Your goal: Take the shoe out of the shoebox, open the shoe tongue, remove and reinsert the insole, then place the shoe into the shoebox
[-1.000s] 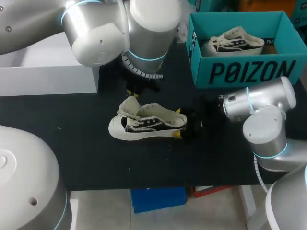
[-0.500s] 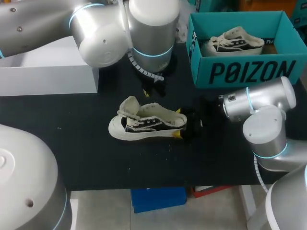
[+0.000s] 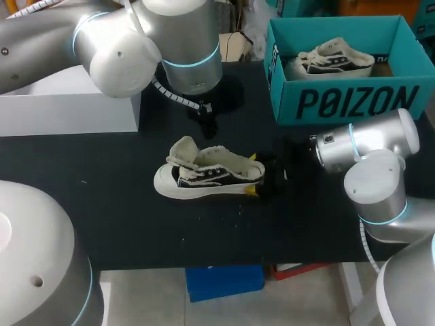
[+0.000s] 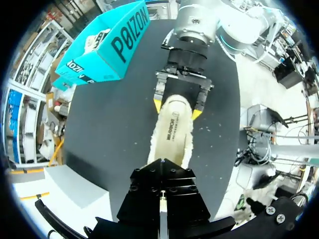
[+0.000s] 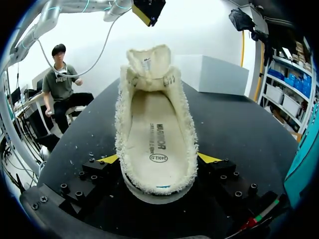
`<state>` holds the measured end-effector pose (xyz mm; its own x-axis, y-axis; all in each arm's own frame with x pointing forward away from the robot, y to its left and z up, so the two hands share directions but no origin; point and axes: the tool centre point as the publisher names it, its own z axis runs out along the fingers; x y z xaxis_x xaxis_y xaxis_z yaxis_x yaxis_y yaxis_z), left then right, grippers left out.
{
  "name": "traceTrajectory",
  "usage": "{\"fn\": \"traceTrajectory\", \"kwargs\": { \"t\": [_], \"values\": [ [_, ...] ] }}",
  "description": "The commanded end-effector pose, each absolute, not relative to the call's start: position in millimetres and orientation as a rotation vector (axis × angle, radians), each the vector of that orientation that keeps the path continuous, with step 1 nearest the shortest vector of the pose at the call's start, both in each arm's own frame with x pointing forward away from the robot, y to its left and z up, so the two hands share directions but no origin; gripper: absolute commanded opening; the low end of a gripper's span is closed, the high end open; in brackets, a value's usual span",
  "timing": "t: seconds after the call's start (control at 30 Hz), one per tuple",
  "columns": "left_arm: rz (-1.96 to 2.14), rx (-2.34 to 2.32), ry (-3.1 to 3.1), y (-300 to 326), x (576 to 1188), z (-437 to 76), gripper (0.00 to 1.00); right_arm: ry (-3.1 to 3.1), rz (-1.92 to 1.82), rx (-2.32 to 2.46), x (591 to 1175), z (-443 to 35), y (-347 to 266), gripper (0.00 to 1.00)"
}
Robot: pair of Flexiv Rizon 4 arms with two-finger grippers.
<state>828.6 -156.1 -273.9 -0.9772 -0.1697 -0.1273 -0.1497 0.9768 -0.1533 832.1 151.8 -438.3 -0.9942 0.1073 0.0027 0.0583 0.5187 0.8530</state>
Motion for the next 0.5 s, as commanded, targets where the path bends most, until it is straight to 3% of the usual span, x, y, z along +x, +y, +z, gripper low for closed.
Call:
{"fn": "traceTrajectory", "kwargs": {
  "t": [0.03,0.5],
  "values": [
    [-0.356,0.266,3.205,-149.7,837.0,-277.4,0.0,2.694,1.51,0.149,833.5,-440.5,150.1,0.0],
    [-0.314,0.304,3.243,-151.3,839.0,-286.1,0.0,2.694,1.51,0.149,833.5,-440.5,150.1,0.0]
  ]
}}
